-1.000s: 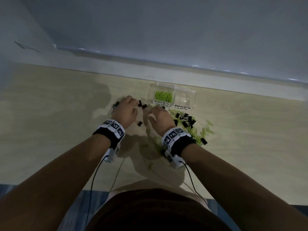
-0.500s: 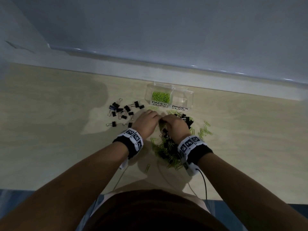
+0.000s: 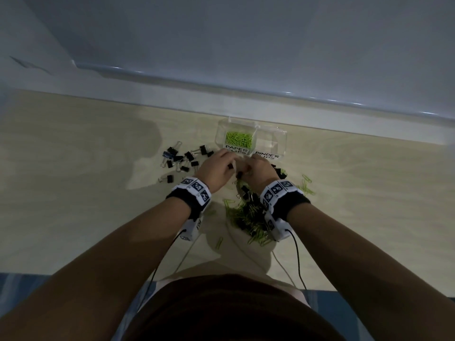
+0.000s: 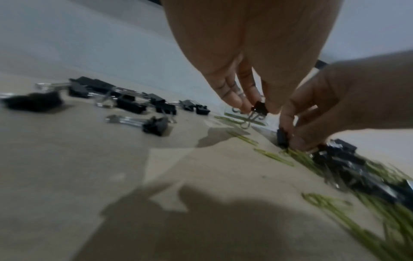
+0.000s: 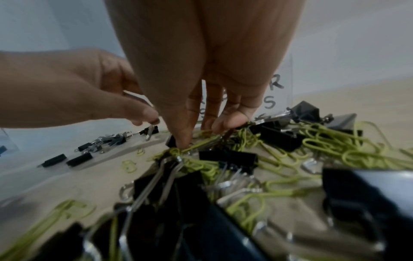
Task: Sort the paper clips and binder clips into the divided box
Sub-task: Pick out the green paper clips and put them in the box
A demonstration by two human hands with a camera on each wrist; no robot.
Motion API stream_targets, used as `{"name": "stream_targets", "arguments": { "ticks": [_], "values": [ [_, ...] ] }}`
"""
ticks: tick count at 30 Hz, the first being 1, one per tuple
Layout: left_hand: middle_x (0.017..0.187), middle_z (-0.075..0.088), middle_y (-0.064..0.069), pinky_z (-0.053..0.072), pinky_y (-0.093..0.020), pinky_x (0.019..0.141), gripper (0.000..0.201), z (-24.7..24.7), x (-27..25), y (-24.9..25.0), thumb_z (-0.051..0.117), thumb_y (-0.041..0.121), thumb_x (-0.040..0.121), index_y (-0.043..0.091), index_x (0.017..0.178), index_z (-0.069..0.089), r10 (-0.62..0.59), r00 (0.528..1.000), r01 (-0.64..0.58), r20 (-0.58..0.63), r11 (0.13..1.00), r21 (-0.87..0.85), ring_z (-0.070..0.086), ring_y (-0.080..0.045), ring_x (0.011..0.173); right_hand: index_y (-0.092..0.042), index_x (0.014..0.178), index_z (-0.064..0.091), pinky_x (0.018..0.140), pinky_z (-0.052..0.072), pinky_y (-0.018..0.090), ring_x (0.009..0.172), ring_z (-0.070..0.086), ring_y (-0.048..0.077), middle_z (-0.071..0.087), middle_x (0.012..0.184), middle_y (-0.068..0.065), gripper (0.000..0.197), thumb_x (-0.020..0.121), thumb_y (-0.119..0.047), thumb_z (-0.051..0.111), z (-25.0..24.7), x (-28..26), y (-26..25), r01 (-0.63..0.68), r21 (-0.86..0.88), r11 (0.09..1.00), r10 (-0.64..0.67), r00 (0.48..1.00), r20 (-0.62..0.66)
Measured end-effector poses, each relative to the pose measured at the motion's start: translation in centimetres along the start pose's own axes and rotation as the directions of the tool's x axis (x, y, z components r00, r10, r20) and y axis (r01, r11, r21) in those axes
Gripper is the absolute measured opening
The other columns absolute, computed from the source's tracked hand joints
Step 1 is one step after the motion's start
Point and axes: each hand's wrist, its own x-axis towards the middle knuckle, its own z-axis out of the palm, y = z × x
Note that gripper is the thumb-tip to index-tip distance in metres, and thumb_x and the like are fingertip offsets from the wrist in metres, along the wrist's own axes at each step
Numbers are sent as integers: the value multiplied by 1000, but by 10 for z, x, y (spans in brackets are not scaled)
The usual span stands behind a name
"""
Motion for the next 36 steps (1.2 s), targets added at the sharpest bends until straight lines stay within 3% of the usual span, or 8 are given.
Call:
{"name": "stream_targets", "arguments": {
  "ticks": [5, 10, 12, 15, 20, 25, 31, 36],
  "values": [
    [112, 54, -11, 47, -26, 79, 25, -33, -12, -26, 54, 12, 90, 10, 115, 55, -137, 963, 113, -231, 987, -113, 57, -16, 91, -13, 78, 60, 70, 47, 29, 82, 58, 25, 62, 86, 7, 6, 79, -8, 58, -1, 9, 7, -47, -64, 997, 54, 991, 125],
    [113, 51, -15, 47, -35, 85, 27, -41, -28, -44, 52, 6, 88, 7, 113, 58, -144, 953, 167, -266, 984, 67, 54, -28, 97, -24, 100, 50, 85, 46, 39, 90, 55, 28, 59, 99, 6, 20, 81, -21, 55, -2, 14, -1, -93, -188, 978, 122, 981, 148],
    [109, 54, -13, 47, -41, 88, 21, -34, -36, -36, 54, 6, 85, 7, 104, 63, -52, 978, 72, -203, 993, 94, 53, -28, 98, -24, 105, 52, 93, 44, 42, 98, 57, 26, 61, 106, 2, 24, 82, -23, 55, -3, 15, -6, -74, -202, 977, 98, 989, 108],
    [107, 58, -10, 46, -42, 85, 17, -13, -54, -6, 56, 14, 87, 8, 100, 65, 84, 993, -88, 77, 995, 43, 53, -26, 98, -21, 102, 60, 91, 47, 42, 101, 57, 26, 59, 109, 4, 19, 83, -22, 58, 1, 14, -10, -24, -269, 963, 47, 996, 80],
    [118, 51, -9, 44, -37, 88, 33, 26, -73, 34, 60, 29, 87, 10, 115, 58, 120, 899, -160, 422, 985, 60, 50, -24, 103, -9, 96, 63, 78, 53, 37, 92, 59, 30, 59, 103, 11, 17, 82, -10, 53, 6, 11, -11, -13, -234, 972, 34, 996, 87],
    [119, 47, -9, 43, -38, 88, 39, 38, -82, 37, 61, 30, 86, 10, 119, 54, 119, 879, -184, 462, 978, 96, 47, -25, 105, -11, 89, 58, 67, 47, 31, 82, 57, 25, 61, 91, 8, 13, 78, -18, 58, 1, 7, -12, 33, -165, 986, -22, 998, 65],
    [119, 48, -12, 46, -39, 88, 32, 38, -94, 29, 55, 19, 86, 8, 116, 57, 151, 923, -186, 354, 980, 66, 52, -27, 102, -14, 94, 64, 72, 50, 26, 80, 59, 14, 64, 89, -2, 13, 82, -19, 62, -17, 6, -34, 122, 189, 974, -97, 986, -138],
    [115, 52, -14, 47, -36, 87, 29, 33, -107, 22, 54, 10, 84, 3, 111, 60, 184, 960, -192, 213, 981, 19, 53, -26, 99, -15, 95, 66, 76, 48, 23, 85, 58, 13, 58, 91, -5, 19, 87, -9, 50, -16, -15, -19, -37, 1, 999, 37, 997, 65]
  ]
}}
